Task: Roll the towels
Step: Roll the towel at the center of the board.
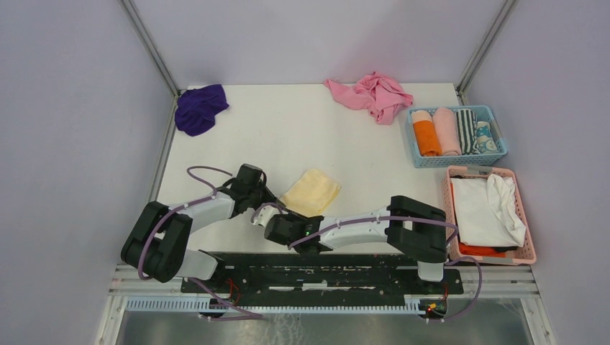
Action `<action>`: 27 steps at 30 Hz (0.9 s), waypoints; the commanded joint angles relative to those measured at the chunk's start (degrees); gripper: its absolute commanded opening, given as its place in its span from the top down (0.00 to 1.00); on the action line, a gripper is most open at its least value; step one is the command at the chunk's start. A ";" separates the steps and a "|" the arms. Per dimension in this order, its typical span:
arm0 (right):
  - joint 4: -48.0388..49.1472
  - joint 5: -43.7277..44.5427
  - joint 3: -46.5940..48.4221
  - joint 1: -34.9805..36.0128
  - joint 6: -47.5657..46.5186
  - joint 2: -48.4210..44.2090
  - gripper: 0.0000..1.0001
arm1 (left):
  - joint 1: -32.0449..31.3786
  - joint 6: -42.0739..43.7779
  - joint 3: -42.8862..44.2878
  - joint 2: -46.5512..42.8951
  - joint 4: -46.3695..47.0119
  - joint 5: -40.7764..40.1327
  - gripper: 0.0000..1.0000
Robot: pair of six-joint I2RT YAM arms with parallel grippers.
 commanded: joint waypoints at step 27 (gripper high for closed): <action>35.83 -72.06 -16.13 -28.59 29.95 -3.05 1.00 | 3.14 1.88 -8.23 -28.10 -1.98 -0.78 0.31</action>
